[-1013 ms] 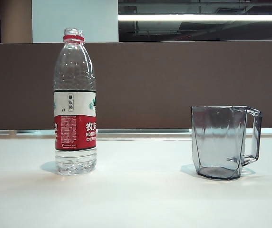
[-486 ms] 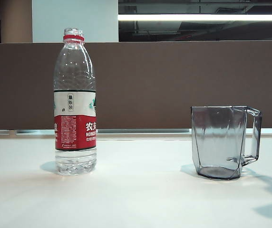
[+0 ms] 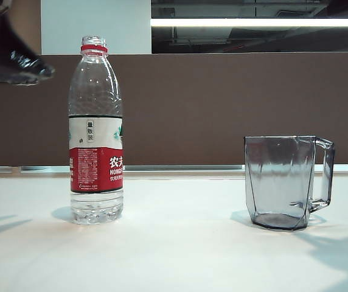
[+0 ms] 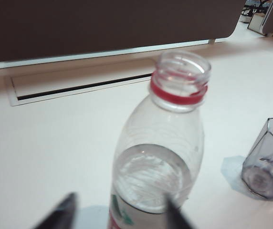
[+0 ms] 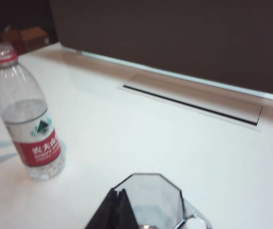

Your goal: Pick up the mineral water bottle with the left hand on the table and pour water into the mug until it's half full.

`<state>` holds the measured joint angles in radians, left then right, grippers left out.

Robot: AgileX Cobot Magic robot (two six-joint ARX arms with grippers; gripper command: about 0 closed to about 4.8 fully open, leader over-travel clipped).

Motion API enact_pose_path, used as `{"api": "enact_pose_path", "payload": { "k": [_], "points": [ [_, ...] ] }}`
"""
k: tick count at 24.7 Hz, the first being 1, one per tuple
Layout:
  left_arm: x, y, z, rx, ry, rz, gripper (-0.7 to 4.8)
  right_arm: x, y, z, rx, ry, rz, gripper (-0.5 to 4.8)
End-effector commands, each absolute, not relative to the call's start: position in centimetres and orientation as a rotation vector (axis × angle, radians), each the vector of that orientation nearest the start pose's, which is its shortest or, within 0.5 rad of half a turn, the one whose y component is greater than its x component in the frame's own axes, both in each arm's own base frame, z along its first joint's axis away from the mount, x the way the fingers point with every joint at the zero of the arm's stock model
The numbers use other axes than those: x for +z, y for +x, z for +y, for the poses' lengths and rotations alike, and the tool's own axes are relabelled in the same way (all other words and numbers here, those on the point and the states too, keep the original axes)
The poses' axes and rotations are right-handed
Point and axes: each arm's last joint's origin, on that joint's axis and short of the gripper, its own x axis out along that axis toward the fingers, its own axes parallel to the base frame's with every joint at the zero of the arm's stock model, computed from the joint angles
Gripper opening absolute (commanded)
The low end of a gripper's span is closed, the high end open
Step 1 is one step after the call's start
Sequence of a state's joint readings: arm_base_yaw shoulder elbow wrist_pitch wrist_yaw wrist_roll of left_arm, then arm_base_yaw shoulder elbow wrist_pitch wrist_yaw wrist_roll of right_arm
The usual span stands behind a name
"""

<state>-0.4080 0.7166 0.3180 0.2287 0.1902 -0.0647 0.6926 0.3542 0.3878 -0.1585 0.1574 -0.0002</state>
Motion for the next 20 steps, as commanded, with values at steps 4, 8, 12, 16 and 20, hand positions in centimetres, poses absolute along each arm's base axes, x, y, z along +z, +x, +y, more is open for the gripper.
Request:
{"api": "enact_pose_path", "payload": {
  "k": [4,8,12,16,20],
  "points": [
    [22.1,14.8,-7.3,-0.702,-0.048,0.186,4.79,25.3,8.7,6.9,0.542,-0.05,0.105,-0.02],
    [21.8,14.7,-7.4,-0.715,-0.049,0.191,4.79,25.3,8.7,6.9,0.544,-0.051,0.107,-0.02],
    [19.9,15.4,-7.7,-0.719,-0.047,0.233,4.79,25.1,8.5,6.9,0.564,-0.071,0.153,-0.02],
    [18.9,16.7,-8.3,-0.728,-0.016,0.225,4.79,24.8,8.2,6.7,0.583,-0.103,0.225,-0.02],
    [17.7,18.3,-9.0,-0.758,-0.027,0.211,4.79,24.4,7.9,6.9,0.702,-0.107,0.278,-0.02]
  ]
}}
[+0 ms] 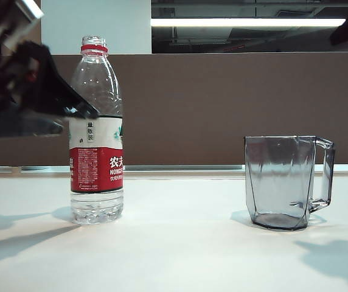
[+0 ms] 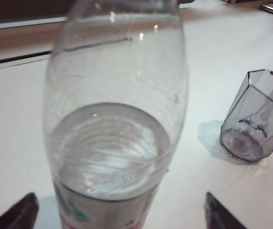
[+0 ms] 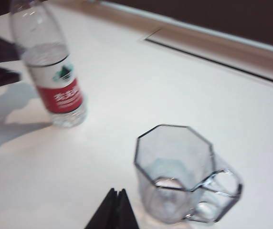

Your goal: Pick up the mineral water bottle with the left hand on the table and pour water into the mug until it's half full.

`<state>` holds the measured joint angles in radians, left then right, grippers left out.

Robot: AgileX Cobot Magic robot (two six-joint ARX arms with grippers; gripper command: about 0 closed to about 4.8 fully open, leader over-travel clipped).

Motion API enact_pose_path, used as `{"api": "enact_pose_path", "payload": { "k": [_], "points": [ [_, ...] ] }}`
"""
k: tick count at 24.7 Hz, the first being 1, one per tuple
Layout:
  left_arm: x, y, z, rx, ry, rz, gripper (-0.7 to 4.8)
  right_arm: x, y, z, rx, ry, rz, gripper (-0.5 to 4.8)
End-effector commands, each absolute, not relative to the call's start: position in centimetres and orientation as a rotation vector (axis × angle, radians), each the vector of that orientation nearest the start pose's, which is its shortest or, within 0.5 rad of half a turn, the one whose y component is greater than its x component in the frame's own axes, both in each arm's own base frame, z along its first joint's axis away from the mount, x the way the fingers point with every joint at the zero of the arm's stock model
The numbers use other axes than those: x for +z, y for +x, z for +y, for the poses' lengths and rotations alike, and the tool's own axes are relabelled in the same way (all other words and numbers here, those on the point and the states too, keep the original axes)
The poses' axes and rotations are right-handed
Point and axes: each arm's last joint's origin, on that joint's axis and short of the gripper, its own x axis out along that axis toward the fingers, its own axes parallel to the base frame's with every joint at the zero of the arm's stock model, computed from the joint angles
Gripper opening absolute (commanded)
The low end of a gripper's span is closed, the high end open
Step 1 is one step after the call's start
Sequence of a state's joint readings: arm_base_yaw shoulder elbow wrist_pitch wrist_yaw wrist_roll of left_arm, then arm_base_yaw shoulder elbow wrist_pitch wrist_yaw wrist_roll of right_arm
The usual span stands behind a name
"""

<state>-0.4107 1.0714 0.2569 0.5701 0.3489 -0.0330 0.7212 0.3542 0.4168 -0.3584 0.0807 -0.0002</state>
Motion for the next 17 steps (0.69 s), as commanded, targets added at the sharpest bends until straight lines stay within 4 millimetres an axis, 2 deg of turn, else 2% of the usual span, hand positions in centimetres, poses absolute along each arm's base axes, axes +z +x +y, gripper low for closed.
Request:
{"api": "enact_pose_path", "payload": {
  "k": [1,10,17],
  "points": [
    [17.5,18.5,-9.1,-0.76,-0.03,0.209,4.79,24.3,7.9,7.0,0.719,-0.107,0.283,-0.02],
    [15.8,20.1,-9.8,-0.759,-0.038,0.221,4.79,24.0,7.7,7.0,0.76,-0.113,0.322,-0.02],
    [16.1,21.8,-10.6,-0.768,-0.039,0.201,4.79,24.0,7.7,7.0,0.759,-0.115,0.325,-0.02]
  ]
}}
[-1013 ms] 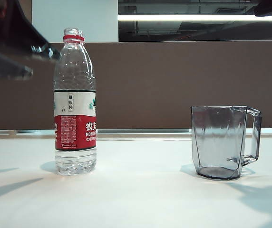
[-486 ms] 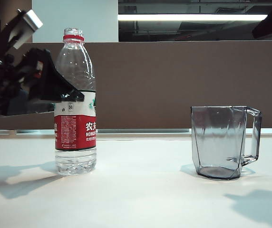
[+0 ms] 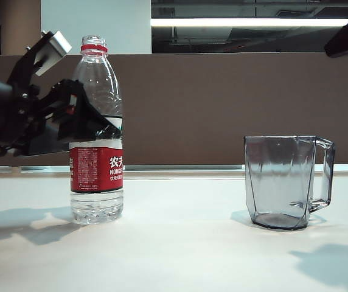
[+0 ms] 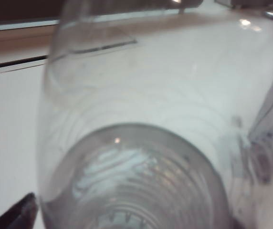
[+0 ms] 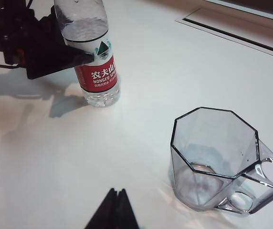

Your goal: Pick up the mineral water bottle with the left hand on the table and pour water into the mug until it's half full.

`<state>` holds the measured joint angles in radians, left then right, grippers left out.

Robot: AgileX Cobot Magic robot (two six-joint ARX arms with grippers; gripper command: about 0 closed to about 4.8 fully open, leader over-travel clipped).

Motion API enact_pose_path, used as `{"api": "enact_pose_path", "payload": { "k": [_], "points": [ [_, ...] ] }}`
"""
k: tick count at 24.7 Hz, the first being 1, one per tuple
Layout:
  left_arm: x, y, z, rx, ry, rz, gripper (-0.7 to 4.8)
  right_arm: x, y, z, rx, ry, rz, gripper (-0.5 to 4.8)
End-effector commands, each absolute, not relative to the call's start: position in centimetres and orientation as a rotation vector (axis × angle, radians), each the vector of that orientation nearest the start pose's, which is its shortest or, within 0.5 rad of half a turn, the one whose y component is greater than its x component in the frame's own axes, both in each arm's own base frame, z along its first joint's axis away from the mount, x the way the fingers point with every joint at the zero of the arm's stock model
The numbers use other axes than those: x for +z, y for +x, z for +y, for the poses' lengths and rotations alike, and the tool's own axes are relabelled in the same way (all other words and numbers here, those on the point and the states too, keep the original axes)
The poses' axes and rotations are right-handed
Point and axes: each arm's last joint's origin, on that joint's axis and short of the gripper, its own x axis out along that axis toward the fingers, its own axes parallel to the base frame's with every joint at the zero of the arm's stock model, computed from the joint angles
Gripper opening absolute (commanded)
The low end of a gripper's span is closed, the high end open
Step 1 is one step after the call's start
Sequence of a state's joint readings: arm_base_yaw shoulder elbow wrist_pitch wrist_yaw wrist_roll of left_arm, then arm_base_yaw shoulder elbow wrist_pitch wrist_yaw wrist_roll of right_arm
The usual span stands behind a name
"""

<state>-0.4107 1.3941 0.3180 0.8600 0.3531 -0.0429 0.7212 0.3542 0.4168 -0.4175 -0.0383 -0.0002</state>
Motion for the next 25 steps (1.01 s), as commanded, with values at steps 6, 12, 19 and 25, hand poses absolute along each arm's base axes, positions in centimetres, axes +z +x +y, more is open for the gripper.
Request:
{"api": "enact_pose_path", "payload": {
  "k": [6,12,19,25],
  "points": [
    [16.3,22.5,-11.4,-0.812,-0.04,0.19,4.79,23.8,7.7,6.9,0.758,-0.121,0.343,-0.02],
    [15.9,23.1,-13.1,-0.84,-0.03,0.195,4.79,23.8,7.7,6.9,0.758,-0.121,0.343,-0.02],
    [15.2,23.3,-13.1,-0.827,-0.026,0.224,4.79,23.8,7.7,6.9,0.758,-0.121,0.342,-0.02],
    [15.2,23.3,-13.1,-0.828,-0.023,0.224,4.79,23.8,7.7,6.9,0.757,-0.121,0.342,-0.02]
  ]
}}
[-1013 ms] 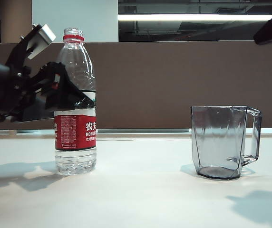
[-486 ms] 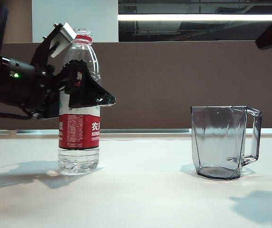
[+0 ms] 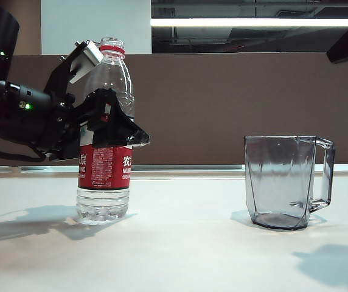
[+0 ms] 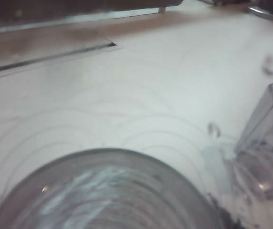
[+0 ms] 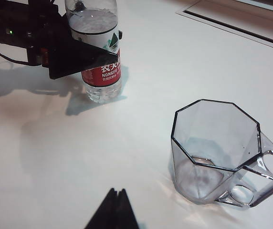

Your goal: Pick up the mineral water bottle with the left hand on the table and pour water into the mug until it's half full.

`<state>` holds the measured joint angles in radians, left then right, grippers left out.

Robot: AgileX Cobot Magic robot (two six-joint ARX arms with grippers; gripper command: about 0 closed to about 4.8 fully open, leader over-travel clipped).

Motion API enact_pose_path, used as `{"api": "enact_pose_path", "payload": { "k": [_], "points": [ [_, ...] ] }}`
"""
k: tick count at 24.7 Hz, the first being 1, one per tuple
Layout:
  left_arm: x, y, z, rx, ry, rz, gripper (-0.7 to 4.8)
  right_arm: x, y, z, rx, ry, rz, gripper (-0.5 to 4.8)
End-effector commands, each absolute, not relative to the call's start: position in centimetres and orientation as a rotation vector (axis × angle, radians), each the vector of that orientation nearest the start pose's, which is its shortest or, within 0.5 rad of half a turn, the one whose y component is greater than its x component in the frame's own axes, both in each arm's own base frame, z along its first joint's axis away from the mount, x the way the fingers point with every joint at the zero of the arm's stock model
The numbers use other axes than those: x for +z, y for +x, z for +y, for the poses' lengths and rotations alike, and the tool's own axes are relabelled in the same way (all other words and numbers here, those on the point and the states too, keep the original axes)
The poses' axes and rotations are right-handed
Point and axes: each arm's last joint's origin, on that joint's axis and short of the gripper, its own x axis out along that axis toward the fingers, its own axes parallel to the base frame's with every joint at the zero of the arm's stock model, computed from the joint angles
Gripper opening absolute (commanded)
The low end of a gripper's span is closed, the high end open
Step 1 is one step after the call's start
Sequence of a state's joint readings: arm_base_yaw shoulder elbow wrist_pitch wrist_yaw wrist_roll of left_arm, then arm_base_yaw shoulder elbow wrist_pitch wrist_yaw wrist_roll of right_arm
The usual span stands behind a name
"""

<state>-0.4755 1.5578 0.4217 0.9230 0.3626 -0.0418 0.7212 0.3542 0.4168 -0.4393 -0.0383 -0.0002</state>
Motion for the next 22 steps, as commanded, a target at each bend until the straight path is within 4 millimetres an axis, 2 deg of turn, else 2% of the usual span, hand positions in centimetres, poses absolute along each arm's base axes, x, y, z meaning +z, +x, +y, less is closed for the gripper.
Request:
{"api": "enact_pose_path", "payload": {
  "k": [1,12,14,18,22],
  "points": [
    [15.21,23.33,-13.15,-0.828,-0.023,0.224,4.79,23.8,7.67,6.93,0.757,-0.121,0.342,-0.02],
    [14.9,23.24,-13.11,-0.83,-0.018,0.255,4.79,23.79,7.7,6.89,0.741,-0.124,0.341,-0.02],
    [14.9,23.24,-13.11,-0.83,-0.017,0.255,4.33,23.8,7.71,6.88,0.738,-0.124,0.34,-0.02],
    [14.9,23.24,-13.11,-0.83,-0.017,0.255,4.32,23.79,7.71,6.88,0.738,-0.124,0.341,-0.02],
    [14.9,23.25,-13.11,-0.83,-0.015,0.253,3.59,23.79,7.71,6.88,0.739,-0.124,0.341,-0.02]
  ]
}}
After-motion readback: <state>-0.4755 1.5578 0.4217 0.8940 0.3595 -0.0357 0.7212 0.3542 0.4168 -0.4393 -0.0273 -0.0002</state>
